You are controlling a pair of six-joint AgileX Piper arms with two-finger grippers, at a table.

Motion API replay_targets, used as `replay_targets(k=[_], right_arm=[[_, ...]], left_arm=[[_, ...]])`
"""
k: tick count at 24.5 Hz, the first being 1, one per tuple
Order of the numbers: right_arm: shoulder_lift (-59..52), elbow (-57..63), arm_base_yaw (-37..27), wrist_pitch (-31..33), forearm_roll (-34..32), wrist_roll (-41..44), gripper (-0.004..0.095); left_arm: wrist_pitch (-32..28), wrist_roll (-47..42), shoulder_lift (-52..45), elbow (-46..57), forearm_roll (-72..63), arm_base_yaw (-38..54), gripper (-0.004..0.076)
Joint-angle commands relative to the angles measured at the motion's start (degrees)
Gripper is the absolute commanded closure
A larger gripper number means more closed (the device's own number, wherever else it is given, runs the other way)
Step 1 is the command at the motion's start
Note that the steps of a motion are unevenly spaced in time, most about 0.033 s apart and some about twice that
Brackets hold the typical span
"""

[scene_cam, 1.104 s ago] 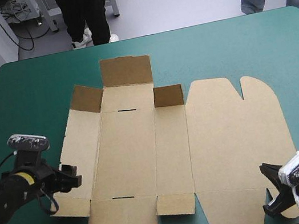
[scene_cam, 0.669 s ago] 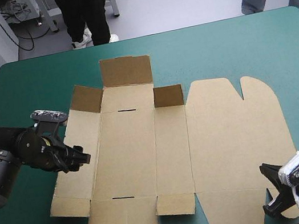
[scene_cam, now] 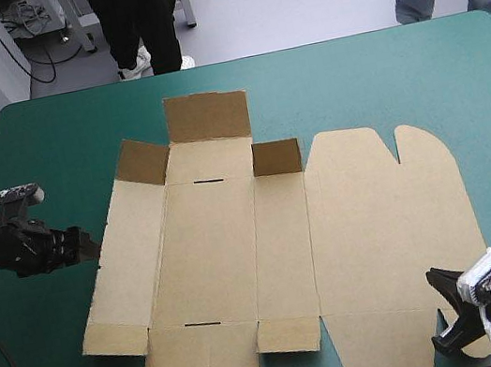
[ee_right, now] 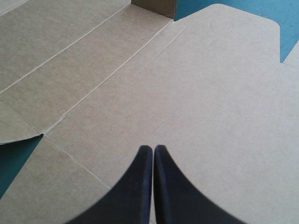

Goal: Fold the box

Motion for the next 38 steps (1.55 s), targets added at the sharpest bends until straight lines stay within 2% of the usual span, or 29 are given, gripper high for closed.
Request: replay_targets(k=[1,8,20,34,36,38], right_arm=[[0.52,-1.62,-0.05,-4.23,-0.44,0.02,0.0920],[0.52,-1.62,-0.05,-4.23,-0.44,0.02,0.0920],[0.52,-1.62,-0.05,-4.23,-0.67,-0.08,0.0920],[0.52,-1.62,-0.05,-4.23,-0.67,-0.08,0.0920],[0.52,-1.62,-0.05,-4.23,-0.67,-0.08,0.0920],[0.52,-1.62,-0.05,-4.23,-0.67,-0.08,0.0920]], left_arm=[[3.52,2.22,1.49,-1.67,-4.27,1.90,0.0195],[3.80,3.47,8.69,-1.28,-7.64,1.80,0.0196],[3.91,3.47,9.58,6.52,-8.59,1.55,0.0196],[3.91,2.04,9.58,9.17,-7.74,-12.49,0.0204],[3.91,1.93,9.58,9.17,-7.74,-12.49,0.0310],[3.91,2.69,9.58,8.39,-7.74,-12.49,0.0585]])
